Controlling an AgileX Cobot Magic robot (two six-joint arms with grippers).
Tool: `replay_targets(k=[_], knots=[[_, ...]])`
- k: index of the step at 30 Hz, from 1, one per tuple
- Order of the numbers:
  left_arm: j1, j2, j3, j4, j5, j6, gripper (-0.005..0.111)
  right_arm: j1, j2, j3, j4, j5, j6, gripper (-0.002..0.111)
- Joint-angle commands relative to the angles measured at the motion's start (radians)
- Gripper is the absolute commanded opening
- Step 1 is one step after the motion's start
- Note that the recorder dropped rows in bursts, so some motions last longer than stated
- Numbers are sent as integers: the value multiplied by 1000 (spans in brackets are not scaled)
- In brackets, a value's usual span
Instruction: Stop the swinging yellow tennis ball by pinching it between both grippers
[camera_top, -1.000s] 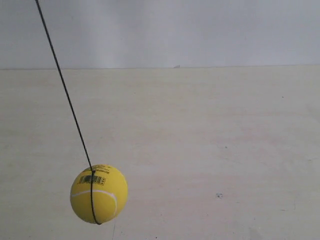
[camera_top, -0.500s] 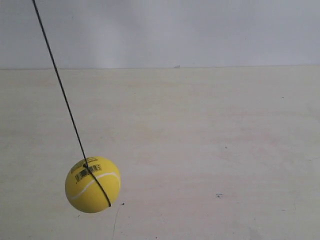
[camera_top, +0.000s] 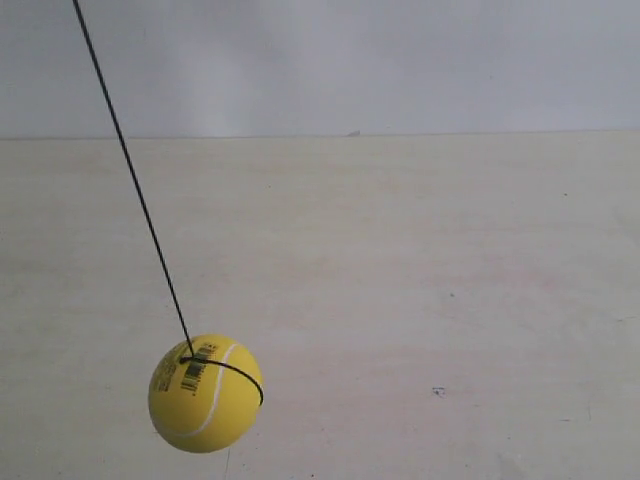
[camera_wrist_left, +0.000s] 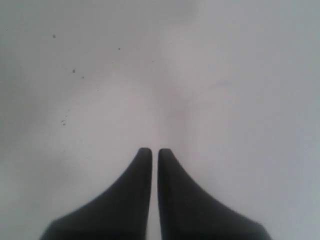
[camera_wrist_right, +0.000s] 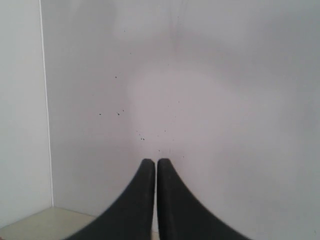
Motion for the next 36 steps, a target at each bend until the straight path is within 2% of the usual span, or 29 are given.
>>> replay_targets(k=[1,8,18,36], knots=[[3,-3,5,7,160,-4,5,2,-7,-1,0,2,-3,0],[3,-3,5,7,467,-4,5,2,-7,-1,0,2,8,0],[3,-3,5,9,711,0,5,2,-7,-1,0,2,8,0],[3,-3,5,24,713,120,5,2,-7,-1,0,19,8,0]])
